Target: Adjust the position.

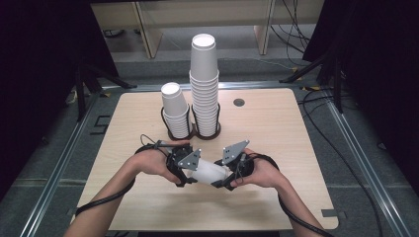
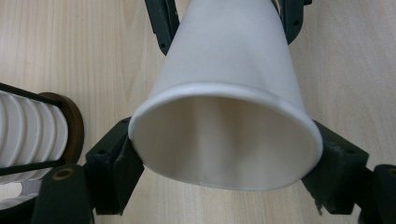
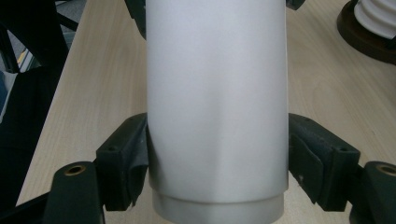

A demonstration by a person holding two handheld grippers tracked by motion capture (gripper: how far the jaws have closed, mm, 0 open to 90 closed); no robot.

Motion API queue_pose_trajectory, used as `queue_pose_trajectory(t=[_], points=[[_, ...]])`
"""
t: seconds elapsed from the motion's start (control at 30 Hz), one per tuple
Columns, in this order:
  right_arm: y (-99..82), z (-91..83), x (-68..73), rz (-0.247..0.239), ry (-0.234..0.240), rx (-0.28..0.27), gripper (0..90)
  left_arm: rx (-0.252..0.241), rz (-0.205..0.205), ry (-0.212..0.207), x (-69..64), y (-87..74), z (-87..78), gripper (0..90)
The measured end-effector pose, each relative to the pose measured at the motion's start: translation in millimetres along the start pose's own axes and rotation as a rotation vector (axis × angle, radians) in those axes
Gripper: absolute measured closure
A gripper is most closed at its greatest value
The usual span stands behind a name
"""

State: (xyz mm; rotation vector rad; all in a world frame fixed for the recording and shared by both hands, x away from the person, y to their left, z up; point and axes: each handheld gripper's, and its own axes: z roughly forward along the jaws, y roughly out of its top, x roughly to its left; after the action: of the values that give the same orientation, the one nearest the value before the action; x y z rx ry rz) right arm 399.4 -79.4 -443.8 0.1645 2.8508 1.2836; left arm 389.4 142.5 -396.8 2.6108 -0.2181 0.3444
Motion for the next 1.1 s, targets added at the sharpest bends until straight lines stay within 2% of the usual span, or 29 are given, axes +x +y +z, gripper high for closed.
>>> queue_pose_trajectory(t=[0.07,0.13,0.2,0.23,0.27,0.3,0.33,0.37,0.4,0.43,0.5,0.53,0.57,0.6,0.67,0.7,0.77,0.83,0.87,0.9,0.97,1.1], points=[[-0.5,-0.3,0.5,0.013,0.008,-0.001,27.0,-0.005,-0.003,-0.001,0.2,0.0,0.0,21.4],[-0.6,-1.7,0.1,-0.003,-0.007,-0.002,27.1,-0.011,-0.004,-0.006,0.1,0.1,0.2,21.0],[-1.5,-1.7,0.9,0.004,0.004,-0.004,27.3,-0.015,-0.005,-0.01,0.2,0.3,0.0,20.0],[-2.0,-1.9,2.0,0.013,0.003,-0.003,27.3,-0.027,-0.007,-0.009,0.0,0.2,0.3,19.5],[-2.1,-1.6,1.2,-0.007,0.009,-0.006,27.3,-0.035,-0.007,-0.01,0.0,0.1,0.2,18.8],[-2.4,-2.9,0.7,-0.03,-0.011,-0.01,27.2,-0.043,-0.01,-0.01,0.0,-0.1,0.2,17.8],[-2.8,-3.3,0.8,-0.03,-0.01,-0.013,27.1,-0.058,-0.015,-0.009,0.0,-0.6,0.3,17.1],[-3.9,-3.4,2.0,-0.01,-0.004,-0.01,27.0,-0.079,-0.03,-0.006,-0.6,-1.3,1.0,16.0],[-4.7,-4.4,3.0,0.004,-0.003,-0.01,26.9,-0.082,-0.021,-0.004,0.1,-1.9,0.5,15.3],[-5.2,-4.0,1.6,-0.027,-0.006,-0.023,26.9,-0.103,-0.032,0.0,-0.4,-2.6,1.2,14.7],[-6.6,-5.3,2.8,-0.018,-0.012,-0.029,26.8,-0.111,-0.027,0.002,0.0,-3.4,0.9,13.8],[-6.9,-5.6,1.7,-0.048,-0.024,-0.035,26.7,-0.129,-0.04,0.005,-0.6,-3.9,1.6,13.4],[-8.4,-6.5,4.6,-0.006,-0.023,-0.026,26.7,-0.139,-0.049,0.002,-0.7,-4.4,2.0,13.0],[-8.6,-5.7,2.5,-0.045,-0.022,-0.038,26.7,-0.15,-0.055,0.005,-0.9,-4.8,2.3,12.6],[-10.1,-5.6,2.4,-0.054,-0.027,-0.039,26.8,-0.165,-0.074,-0.014,-0.8,-6.3,1.9,10.6],[-10.9,-5.3,2.3,-0.062,-0.029,-0.039,26.8,-0.177,-0.082,-0.009,-1.3,-6.9,2.2,9.4],[-12.0,-5.0,2.5,-0.062,-0.027,-0.043,26.7,-0.177,-0.097,0.0,-1.8,-8.7,2.2,6.9],[-13.0,-5.3,3.4,-0.051,-0.03,-0.042,26.7,-0.167,-0.091,-0.007,-1.0,-10.7,1.8,5.8],[-13.1,-5.0,2.8,-0.065,-0.031,-0.047,26.7,-0.186,-0.107,-0.003,-2.1,-11.3,3.1,4.6],[-13.3,-5.3,2.7,-0.067,-0.033,-0.05,26.7,-0.181,-0.103,0.003,-2.0,-12.1,2.1,3.9],[-14.1,-5.6,2.0,-0.068,-0.041,-0.058,26.7,-0.189,-0.107,0.003,-2.0,-14.0,1.2,2.9],[-16.3,-7.5,2.0,-0.058,-0.043,-0.069,26.6,-0.225,-0.147,0.022,-2.4,-19.2,1.9,1.5]])
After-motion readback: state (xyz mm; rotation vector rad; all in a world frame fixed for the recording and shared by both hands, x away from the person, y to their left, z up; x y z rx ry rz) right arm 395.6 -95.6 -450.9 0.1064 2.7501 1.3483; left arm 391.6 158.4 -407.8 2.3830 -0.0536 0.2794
